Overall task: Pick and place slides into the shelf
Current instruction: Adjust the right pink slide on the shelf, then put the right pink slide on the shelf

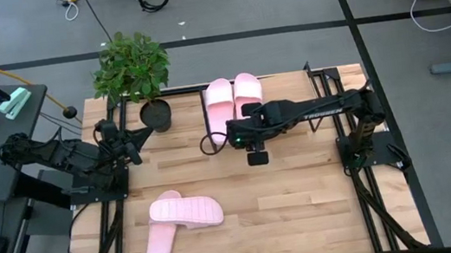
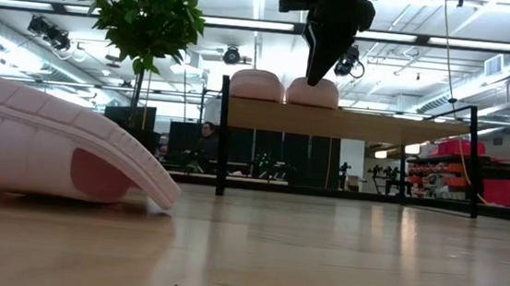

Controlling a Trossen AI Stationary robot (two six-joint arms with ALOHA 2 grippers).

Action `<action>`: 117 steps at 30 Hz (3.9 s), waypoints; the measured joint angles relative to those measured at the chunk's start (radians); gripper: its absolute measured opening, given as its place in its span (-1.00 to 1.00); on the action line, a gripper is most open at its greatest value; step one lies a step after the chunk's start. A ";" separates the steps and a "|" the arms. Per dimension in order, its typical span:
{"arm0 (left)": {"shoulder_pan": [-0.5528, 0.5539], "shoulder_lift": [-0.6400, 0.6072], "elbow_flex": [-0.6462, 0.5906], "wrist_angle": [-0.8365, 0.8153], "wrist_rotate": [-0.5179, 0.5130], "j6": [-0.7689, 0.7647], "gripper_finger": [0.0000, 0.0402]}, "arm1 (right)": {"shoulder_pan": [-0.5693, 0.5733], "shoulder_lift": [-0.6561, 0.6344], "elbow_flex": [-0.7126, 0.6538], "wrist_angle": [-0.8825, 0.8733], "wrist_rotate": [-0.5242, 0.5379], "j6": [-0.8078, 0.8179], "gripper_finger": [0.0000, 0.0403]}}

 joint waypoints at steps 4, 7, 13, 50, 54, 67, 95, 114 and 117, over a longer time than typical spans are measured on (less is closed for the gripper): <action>0.000 0.000 0.000 -0.002 0.000 0.000 -0.87 | -0.003 -0.022 0.002 0.014 0.004 -0.006 -0.11; 0.000 0.000 0.000 -0.005 -0.001 0.000 -0.83 | -0.003 -0.042 0.003 0.020 0.025 -0.007 -0.07; 0.000 0.020 0.000 -0.027 -0.003 0.000 -0.72 | 0.009 -0.077 0.019 0.052 -0.005 -0.009 -0.01; -0.045 0.354 0.000 -0.200 0.731 -0.298 -0.42 | 0.438 -0.094 -0.076 0.168 -0.166 0.599 -0.12; -0.102 0.352 0.000 -0.208 0.741 -0.376 -0.47 | 0.504 -0.093 -0.123 0.187 -0.125 0.698 -0.12; -0.287 0.346 0.000 -0.460 0.790 -0.765 -0.71 | 0.679 -0.093 -0.343 0.459 -0.066 1.089 -0.12; -0.328 0.686 0.000 0.051 0.723 -0.432 -0.80 | 0.733 -0.093 -0.407 0.587 0.110 1.172 -0.12; -0.323 0.979 0.599 -0.702 0.614 0.119 -0.93 | 0.732 -0.093 -0.406 0.592 0.141 1.153 -0.12; -0.325 1.055 0.626 -0.799 0.595 0.117 -0.95 | 0.732 -0.093 -0.406 0.591 0.153 1.151 -0.12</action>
